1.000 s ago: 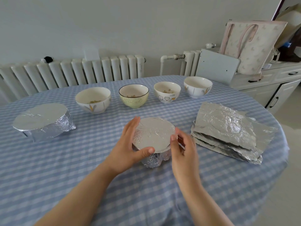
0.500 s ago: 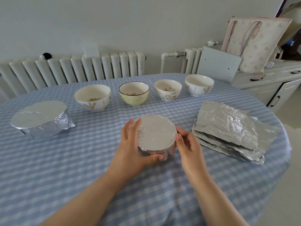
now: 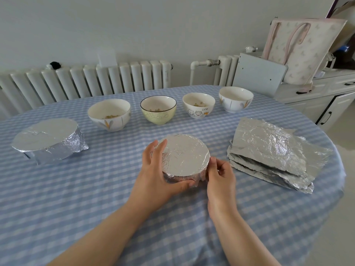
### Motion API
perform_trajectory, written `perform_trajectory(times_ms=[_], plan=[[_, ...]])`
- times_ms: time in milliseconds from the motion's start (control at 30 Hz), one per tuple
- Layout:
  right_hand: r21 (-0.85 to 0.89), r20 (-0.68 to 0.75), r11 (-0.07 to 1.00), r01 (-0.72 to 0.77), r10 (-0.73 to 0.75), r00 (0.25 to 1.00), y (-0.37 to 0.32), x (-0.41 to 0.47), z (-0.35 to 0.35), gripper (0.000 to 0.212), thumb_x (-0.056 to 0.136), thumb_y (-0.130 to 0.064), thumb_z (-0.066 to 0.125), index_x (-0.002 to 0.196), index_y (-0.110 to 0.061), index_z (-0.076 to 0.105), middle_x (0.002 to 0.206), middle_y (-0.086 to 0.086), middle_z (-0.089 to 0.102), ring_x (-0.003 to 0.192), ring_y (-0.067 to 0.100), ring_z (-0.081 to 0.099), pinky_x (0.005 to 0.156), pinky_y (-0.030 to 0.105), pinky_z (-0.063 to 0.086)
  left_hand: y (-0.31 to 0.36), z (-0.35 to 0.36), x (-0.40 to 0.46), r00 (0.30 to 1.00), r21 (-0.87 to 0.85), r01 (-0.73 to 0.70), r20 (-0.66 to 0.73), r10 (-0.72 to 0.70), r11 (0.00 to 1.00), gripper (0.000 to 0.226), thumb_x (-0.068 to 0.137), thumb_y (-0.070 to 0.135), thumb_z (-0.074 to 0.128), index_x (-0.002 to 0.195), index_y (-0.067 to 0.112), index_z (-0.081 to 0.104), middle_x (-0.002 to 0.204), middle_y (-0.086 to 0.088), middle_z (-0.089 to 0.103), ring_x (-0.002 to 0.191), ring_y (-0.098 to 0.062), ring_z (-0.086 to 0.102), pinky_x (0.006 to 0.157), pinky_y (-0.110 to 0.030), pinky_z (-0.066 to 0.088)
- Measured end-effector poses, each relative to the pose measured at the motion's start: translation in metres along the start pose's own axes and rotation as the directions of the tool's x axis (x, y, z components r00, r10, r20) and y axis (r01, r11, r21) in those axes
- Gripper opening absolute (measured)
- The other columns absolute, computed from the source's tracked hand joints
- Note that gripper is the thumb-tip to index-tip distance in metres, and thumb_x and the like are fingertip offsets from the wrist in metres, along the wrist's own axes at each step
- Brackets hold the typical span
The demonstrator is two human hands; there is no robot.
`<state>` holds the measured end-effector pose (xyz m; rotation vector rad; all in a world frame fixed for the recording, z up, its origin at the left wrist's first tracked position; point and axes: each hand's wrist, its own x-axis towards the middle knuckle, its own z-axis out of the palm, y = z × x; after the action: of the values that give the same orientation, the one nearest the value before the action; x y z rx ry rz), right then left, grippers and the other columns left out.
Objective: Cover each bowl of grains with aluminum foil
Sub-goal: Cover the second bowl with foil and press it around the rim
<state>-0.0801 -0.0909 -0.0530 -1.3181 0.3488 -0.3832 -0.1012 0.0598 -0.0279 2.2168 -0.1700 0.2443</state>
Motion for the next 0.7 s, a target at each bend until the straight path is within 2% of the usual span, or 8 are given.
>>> perform_trajectory(times_ms=[133, 267, 400, 500, 600, 700], plan=[[0.029, -0.006, 0.998, -0.050, 0.050, 0.999, -0.004, 0.003, 0.004, 0.021, 0.097, -0.026, 0.057, 0.081, -0.013, 0.059, 0.052, -0.012, 0.055, 0.053, 0.004, 0.049, 0.060, 0.030, 0.042, 0.000, 0.000, 0.000, 1.000, -0.018, 0.000, -0.015, 0.000, 1.000, 0.127, 0.039, 0.084, 0.066, 0.148, 0.043, 0.015, 0.149, 0.026, 0.004, 0.124, 0.006, 0.026, 0.099, -0.021, 0.032], [0.070, 0.007, 0.994, -0.087, 0.087, 0.996, -0.007, 0.007, 0.006, 0.018, 0.095, -0.026, 0.060, 0.082, -0.013, 0.063, 0.067, -0.003, 0.062, 0.066, 0.012, 0.055, 0.070, 0.037, 0.048, 0.000, -0.001, 0.000, 1.000, -0.034, 0.007, -0.020, -0.008, 0.999, 0.128, 0.038, 0.087, 0.065, 0.147, 0.042, 0.016, 0.148, 0.028, 0.005, 0.123, 0.007, 0.026, 0.096, -0.018, 0.030], [0.077, -0.004, 0.993, -0.091, 0.092, 0.996, -0.007, 0.007, 0.006, 0.013, 0.096, -0.019, 0.058, 0.085, -0.012, 0.061, 0.066, -0.004, 0.060, 0.063, 0.010, 0.052, 0.061, 0.025, 0.044, 0.001, -0.001, 0.001, 1.000, -0.026, 0.001, -0.022, -0.002, 1.000, 0.125, 0.039, 0.084, 0.067, 0.146, 0.045, 0.016, 0.148, 0.027, 0.005, 0.121, 0.009, 0.027, 0.095, -0.018, 0.031], [0.093, -0.014, 0.989, -0.115, 0.117, 0.993, -0.006, 0.009, 0.005, 0.003, 0.094, -0.013, 0.060, 0.093, -0.015, 0.062, 0.082, 0.004, 0.065, 0.071, 0.015, 0.055, 0.066, 0.031, 0.044, 0.002, 0.000, 0.000, 1.000, 0.003, 0.001, -0.014, -0.001, 1.000, 0.126, 0.040, 0.083, 0.072, 0.146, 0.044, 0.017, 0.150, 0.026, 0.003, 0.121, 0.007, 0.027, 0.095, -0.021, 0.033], [0.057, -0.005, 0.991, -0.119, 0.120, 0.993, -0.003, 0.010, 0.006, 0.009, 0.094, -0.008, 0.058, 0.092, -0.016, 0.063, 0.082, 0.010, 0.062, 0.066, 0.017, 0.053, 0.061, 0.031, 0.043, 0.001, 0.000, 0.000, 1.000, 0.002, -0.004, -0.013, 0.004, 1.000, 0.123, 0.042, 0.080, 0.072, 0.146, 0.043, 0.018, 0.150, 0.026, 0.003, 0.121, 0.006, 0.028, 0.095, -0.022, 0.033], [0.022, -0.009, 0.992, -0.123, 0.123, 0.992, -0.002, 0.010, 0.008, 0.016, 0.093, -0.004, 0.053, 0.091, -0.017, 0.062, 0.078, 0.011, 0.062, 0.058, 0.015, 0.053, 0.054, 0.029, 0.044, 0.001, 0.000, 0.000, 1.000, -0.028, -0.011, -0.011, 0.011, 1.000, 0.123, 0.040, 0.081, 0.073, 0.145, 0.045, 0.020, 0.149, 0.028, 0.004, 0.113, 0.016, 0.029, 0.093, -0.019, 0.032]])
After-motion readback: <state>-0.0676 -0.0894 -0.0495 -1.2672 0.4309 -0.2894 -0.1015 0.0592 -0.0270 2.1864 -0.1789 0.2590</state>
